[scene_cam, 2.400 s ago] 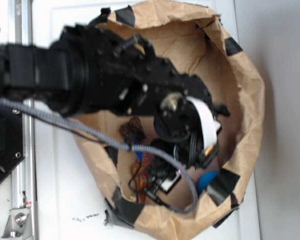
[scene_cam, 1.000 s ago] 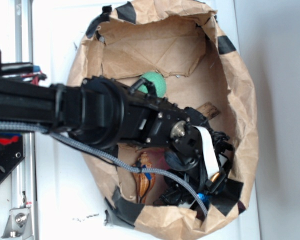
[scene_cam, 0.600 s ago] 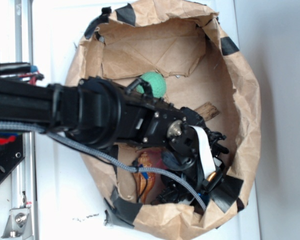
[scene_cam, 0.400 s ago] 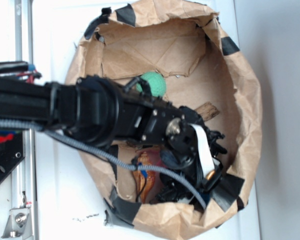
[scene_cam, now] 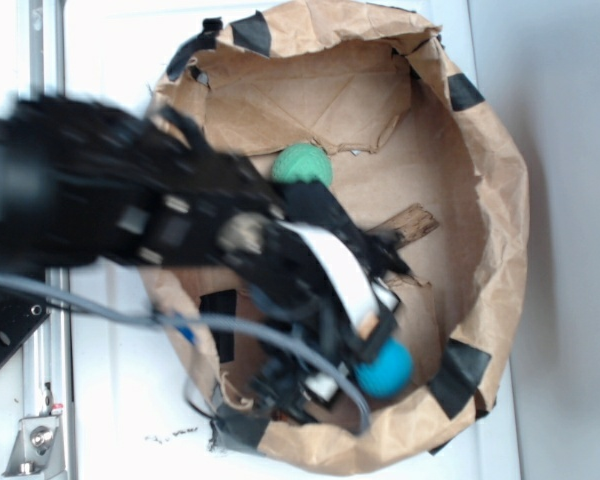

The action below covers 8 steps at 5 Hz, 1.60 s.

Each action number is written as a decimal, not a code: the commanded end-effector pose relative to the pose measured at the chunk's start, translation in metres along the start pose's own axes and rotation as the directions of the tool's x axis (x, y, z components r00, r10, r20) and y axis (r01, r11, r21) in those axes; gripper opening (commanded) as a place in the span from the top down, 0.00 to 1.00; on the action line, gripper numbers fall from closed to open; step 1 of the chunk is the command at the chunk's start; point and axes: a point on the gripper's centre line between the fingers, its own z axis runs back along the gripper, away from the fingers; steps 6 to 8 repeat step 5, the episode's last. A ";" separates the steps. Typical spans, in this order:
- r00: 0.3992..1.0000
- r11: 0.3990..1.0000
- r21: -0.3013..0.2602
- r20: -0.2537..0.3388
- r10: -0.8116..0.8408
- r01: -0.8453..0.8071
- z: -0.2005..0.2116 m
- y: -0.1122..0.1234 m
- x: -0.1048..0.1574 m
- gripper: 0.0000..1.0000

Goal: Grab the blue ball.

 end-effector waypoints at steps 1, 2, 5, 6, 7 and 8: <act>0.927 0.953 0.206 -0.258 0.271 -0.222 0.052 0.011 -0.015 1.00; 0.848 0.882 0.355 -0.315 0.427 -0.312 0.068 0.009 -0.017 1.00; 0.832 0.856 0.268 -0.236 0.503 -0.441 0.082 0.050 0.008 1.00; 0.832 0.856 0.268 -0.236 0.503 -0.441 0.082 0.050 0.008 1.00; 0.832 0.856 0.268 -0.236 0.503 -0.441 0.082 0.050 0.008 1.00; 0.832 0.856 0.268 -0.236 0.503 -0.441 0.082 0.050 0.008 1.00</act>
